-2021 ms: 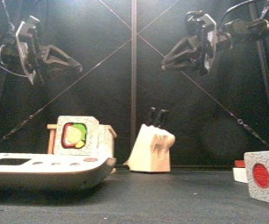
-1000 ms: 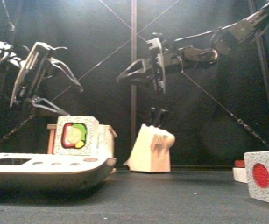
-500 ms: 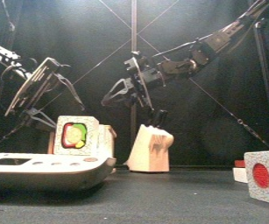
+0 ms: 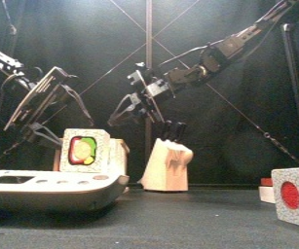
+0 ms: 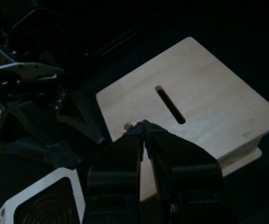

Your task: Grab drawer handl

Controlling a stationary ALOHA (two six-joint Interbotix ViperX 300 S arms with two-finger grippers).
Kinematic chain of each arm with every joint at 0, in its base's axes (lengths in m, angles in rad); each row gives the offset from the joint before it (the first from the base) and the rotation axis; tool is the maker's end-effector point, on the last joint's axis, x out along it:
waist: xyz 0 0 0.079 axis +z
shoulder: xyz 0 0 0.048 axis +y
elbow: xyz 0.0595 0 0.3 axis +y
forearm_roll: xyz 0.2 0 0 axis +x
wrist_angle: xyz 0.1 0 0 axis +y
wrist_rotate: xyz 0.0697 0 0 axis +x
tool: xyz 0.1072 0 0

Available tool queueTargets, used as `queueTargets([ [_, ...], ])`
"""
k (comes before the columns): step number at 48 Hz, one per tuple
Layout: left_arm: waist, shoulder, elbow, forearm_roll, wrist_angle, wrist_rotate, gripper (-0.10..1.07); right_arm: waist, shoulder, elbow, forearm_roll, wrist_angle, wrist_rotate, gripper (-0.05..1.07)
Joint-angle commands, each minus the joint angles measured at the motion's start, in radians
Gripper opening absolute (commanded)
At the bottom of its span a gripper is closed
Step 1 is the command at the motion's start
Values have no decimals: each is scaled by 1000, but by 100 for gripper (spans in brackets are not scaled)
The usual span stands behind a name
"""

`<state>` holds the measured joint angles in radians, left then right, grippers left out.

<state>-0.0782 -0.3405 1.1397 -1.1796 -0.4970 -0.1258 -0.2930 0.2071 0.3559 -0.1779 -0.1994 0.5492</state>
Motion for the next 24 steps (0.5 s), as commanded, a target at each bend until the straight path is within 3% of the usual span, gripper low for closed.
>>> queueTargets([
  [1, 2, 0, -18, 3, -3, 2, 99, -15, -25, -20, 14, -6, -3, 49],
  [9, 3, 8, -23, 2, -3, 2, 99, -14, -5, -66, 20, 6, -2, 49],
  [24, 8, 25, -29, -44, -3, 0, 99, -12, 31, -193, 26, 215, -2, 49],
])
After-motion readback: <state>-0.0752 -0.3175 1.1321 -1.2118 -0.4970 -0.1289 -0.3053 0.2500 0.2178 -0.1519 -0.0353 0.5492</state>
